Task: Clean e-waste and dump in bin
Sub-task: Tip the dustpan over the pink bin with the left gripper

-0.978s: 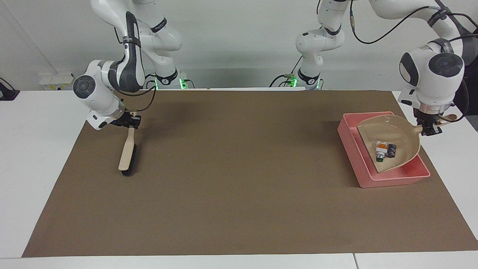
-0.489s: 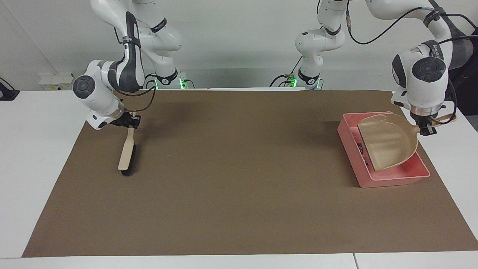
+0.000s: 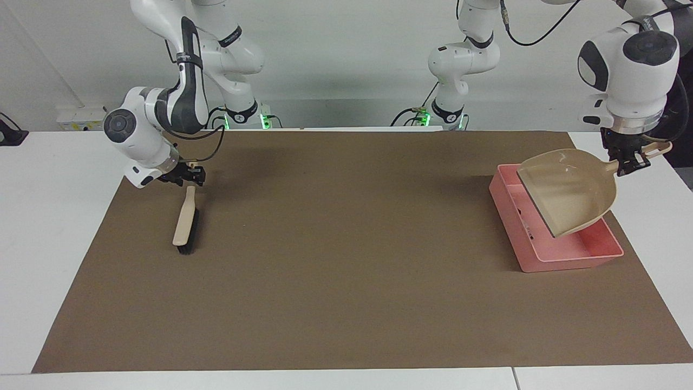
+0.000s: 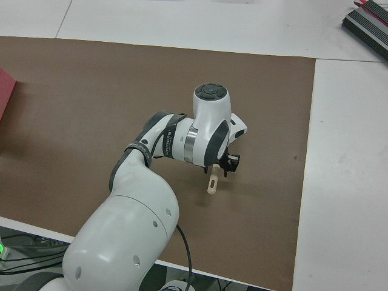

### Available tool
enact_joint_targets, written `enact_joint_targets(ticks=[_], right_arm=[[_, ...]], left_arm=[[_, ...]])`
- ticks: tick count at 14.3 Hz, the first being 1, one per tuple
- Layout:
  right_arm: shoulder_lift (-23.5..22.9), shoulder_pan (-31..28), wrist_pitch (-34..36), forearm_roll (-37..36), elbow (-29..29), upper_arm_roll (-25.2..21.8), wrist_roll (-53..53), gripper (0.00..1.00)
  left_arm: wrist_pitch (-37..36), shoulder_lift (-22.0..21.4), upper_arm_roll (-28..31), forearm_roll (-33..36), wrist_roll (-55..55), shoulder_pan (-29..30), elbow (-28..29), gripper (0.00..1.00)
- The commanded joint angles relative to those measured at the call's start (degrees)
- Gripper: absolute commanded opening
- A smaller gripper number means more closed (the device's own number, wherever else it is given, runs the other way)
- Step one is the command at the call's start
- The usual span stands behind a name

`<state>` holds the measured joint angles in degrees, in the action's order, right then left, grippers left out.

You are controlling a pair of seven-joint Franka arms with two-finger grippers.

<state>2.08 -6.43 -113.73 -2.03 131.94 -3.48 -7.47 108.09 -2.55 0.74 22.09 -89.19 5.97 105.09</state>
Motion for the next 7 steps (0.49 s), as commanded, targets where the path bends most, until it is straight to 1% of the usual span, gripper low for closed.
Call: enact_joint_targets(ticks=[1, 2, 4, 7], right_arm=[[0.82, -1.22, 0.44, -1.05, -1.06, 0.93, -2.89, 1.00], [0.56, -0.87, 1.05, -0.96, -2.64, 0.93, -3.42, 1.00], [0.38, -0.69, 2.81, -0.44, -5.63, 0.93, -3.43, 1.00], [0.56, -0.08, 3.25, 0.01, -10.46, 1.28, -3.25, 1.00]], left_arm=[[-1.65, -0.26, -0.82, -2.85, 0.94, -4.70, 1.16, 0.01], [-1.65, -0.08, -0.83, -2.85, 3.38, -8.39, 2.73, 0.02], [-0.86, 0.70, -0.83, -2.85, 9.70, -13.50, 6.08, 0.02], [2.02, 3.77, -0.91, -3.28, 16.83, -19.75, 9.68, 0.02]])
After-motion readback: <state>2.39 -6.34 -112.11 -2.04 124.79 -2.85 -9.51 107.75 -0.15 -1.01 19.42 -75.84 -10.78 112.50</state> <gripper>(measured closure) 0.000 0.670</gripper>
